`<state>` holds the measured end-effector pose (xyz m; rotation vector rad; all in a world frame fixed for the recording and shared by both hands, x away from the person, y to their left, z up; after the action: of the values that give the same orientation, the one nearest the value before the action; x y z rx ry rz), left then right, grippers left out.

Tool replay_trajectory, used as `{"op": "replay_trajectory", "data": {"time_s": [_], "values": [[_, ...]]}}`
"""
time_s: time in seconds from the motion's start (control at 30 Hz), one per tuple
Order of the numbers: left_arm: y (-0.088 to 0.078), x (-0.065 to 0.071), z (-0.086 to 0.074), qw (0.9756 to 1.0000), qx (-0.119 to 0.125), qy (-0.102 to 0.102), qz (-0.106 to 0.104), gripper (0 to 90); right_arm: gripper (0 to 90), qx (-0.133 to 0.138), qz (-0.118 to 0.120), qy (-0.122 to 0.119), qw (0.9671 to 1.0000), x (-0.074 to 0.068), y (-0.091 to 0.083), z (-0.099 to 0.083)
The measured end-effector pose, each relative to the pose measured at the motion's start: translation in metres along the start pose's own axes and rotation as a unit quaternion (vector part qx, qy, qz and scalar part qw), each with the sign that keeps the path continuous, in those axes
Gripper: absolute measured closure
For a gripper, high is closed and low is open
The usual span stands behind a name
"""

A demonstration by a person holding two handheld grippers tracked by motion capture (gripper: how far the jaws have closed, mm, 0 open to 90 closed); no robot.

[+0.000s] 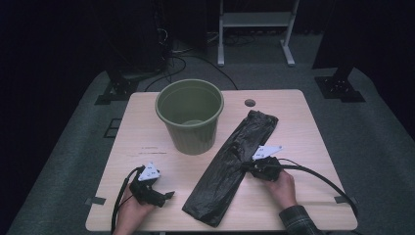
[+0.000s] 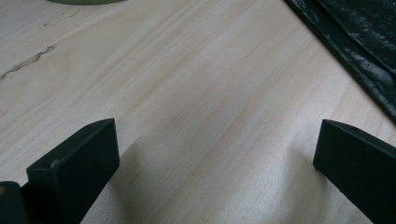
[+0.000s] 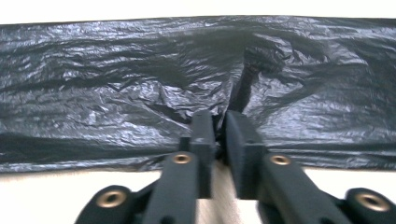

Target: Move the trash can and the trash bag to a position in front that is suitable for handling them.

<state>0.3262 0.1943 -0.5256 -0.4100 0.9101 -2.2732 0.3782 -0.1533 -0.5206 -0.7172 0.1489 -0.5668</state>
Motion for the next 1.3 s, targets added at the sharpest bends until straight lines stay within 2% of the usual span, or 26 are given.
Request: {"op": "replay_trajectory", "data": {"time_s": [0.07, 0.2, 0.3, 0.4, 0.43, 0.47, 0.5, 0.53, 0.63, 0.7, 0.73, 0.77, 0.83, 0.93, 0.97, 1.03, 1.1, 1.13, 1.17, 1.3], "values": [[0.0, 0.0, 0.0, 1.0, 0.0, 0.0, 0.0, 0.0, 86.5, -0.003, 0.001, -0.001, 1.0, 0.002, 0.0, 0.0], [0.0, 0.0, 0.0, 1.0, 0.0, 0.0, 0.0, 0.0, 86.2, -0.016, -0.013, -0.008, 0.9998, 0.01, -0.003, -0.001], [0.0, 0.0, 0.0, 1.0, 0.0, 0.0, 0.0, 0.0, 85.3, -0.034, -0.041, -0.006, 0.9986, 0.032, -0.008, -0.005], [0.0, 0.0, 0.0, 1.0, 0.0, 0.0, 0.0, 0.0, 84.7, -0.034, -0.051, 0.006, 0.9981, 0.045, -0.012, -0.009], [0.0, 0.0, 0.0, 1.0, 0.0, 0.0, 0.0, 0.0, 84.1, -0.033, -0.063, 0.017, 0.9973, 0.058, -0.016, -0.014], [0.0, 0.0, 0.0, 1.0, 0.0, 0.0, 0.0, 0.0, 84.1, -0.033, -0.063, 0.017, 0.9973, 0.058, -0.016, -0.014], [0.0, 0.0, 0.0, 1.0, 0.0, 0.0, 0.0, 0.0, 82.4, -0.029, -0.071, 0.035, 0.9964, 0.069, -0.02, -0.019], [0.0, 0.0, 0.0, 1.0, 0.0, 0.0, 0.0, 0.0, 82.4, -0.028, -0.073, 0.043, 0.996, 0.074, -0.022, -0.021], [0.0, 0.0, 0.0, 1.0, 0.0, -0.001, 0.0, 0.0, 79.6, -0.031, -0.081, 0.05, 0.995, 0.081, -0.025, -0.025], [0.0, 0.0, 0.0, 1.0, 0.001, -0.001, 0.001, 0.0, 71.5, -0.022, -0.088, 0.059, 0.9941, 0.084, -0.033, -0.023], [0.0, 0.0, 0.0, 1.0, 0.001, -0.001, 0.001, 0.0, 71.5, -0.022, -0.088, 0.059, 0.9941, 0.084, -0.033, -0.023], [0.0, 0.0, 0.0, 1.0, 0.001, -0.001, 0.001, 0.0, 67.4, -0.005, -0.082, 0.064, 0.9946, 0.08, -0.04, -0.019], [0.0, 0.0, 0.0, 1.0, 0.001, -0.001, 0.001, 0.0, 66.9, 0.001, -0.078, 0.062, 0.995, 0.077, -0.043, -0.017], [0.0, 0.0, 0.0, 1.0, 0.001, -0.001, 0.001, 0.0, 62.7, 0.014, -0.059, 0.056, 0.9966, 0.06, -0.053, -0.014], [0.0, 0.0, 0.0, 1.0, 0.001, -0.001, 0.001, 0.0, 62.7, 0.014, -0.059, 0.056, 0.9966, 0.06, -0.053, -0.014], [0.0, 0.0, 0.0, 1.0, 0.001, -0.001, 0.001, 0.0, 60.8, 0.02, -0.041, 0.055, 0.9975, 0.042, -0.058, -0.016], [0.0, 0.0, 0.0, 1.0, 0.001, -0.001, 0.001, 0.0, 60.0, 0.015, -0.034, 0.05, 0.9981, 0.031, -0.06, -0.018], [0.0, 0.0, 0.0, 1.0, 0.001, -0.001, 0.001, 0.0, 60.0, 0.015, -0.034, 0.05, 0.9981, 0.031, -0.06, -0.018], [0.0, 0.0, 0.0, 1.0, 0.001, -0.001, 0.001, 0.0, 59.6, 0.018, -0.026, 0.048, 0.9983, 0.021, -0.062, -0.019], [0.0, 0.0, 0.0, 1.0, 0.001, -0.001, 0.001, 0.0, 57.8, 0.009, -0.019, 0.043, 0.9988, 0.009, -0.061, -0.023]]}}
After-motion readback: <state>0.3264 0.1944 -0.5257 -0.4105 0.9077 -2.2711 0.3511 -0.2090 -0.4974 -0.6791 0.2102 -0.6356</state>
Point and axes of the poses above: each handheld gripper's, and its own axes: y roughly forward along the jaws, z roughly out of its top, x roughly to its right, the point moved 6 cm from there along y, roughly forward along the jaws, and after that the axes turned 5 degrees about -y, right-handed, at the moved point
